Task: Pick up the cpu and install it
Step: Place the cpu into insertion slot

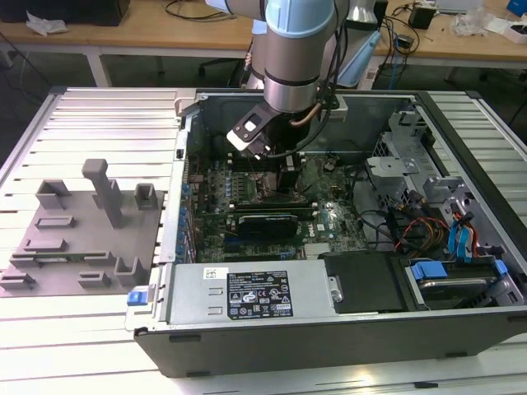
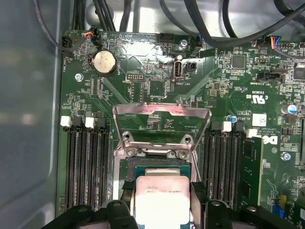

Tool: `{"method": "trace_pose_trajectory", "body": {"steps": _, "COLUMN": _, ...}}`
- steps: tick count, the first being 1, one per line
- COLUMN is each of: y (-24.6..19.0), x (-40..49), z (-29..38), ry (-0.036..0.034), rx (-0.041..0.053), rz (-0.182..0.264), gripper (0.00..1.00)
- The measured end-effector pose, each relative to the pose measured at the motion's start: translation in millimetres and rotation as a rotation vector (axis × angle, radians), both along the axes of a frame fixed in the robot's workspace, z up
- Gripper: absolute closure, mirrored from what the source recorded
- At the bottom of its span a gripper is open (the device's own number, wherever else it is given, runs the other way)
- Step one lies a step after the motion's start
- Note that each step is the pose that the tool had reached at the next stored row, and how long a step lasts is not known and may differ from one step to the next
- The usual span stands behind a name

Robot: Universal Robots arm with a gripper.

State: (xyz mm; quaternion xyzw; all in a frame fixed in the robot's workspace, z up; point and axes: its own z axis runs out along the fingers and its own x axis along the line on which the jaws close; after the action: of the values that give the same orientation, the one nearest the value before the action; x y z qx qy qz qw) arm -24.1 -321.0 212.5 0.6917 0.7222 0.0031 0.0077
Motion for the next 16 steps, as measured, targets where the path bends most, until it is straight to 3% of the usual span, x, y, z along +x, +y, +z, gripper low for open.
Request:
{"method": "trace_pose_trajectory", "body": {"steps": 5, "y": 3.6, "x": 0.0, "z": -1.9, "ry": -0.0001, "rx": 0.0, "rz": 0.0, "gripper": 0.45}}
{"method": "trace_pose_trajectory", "body": {"steps": 16, "y": 4.4, "x": -1.8, "z": -12.8, "ry": 0.0, "rx": -0.0021, "rz": -0.002, "gripper": 0.45}}
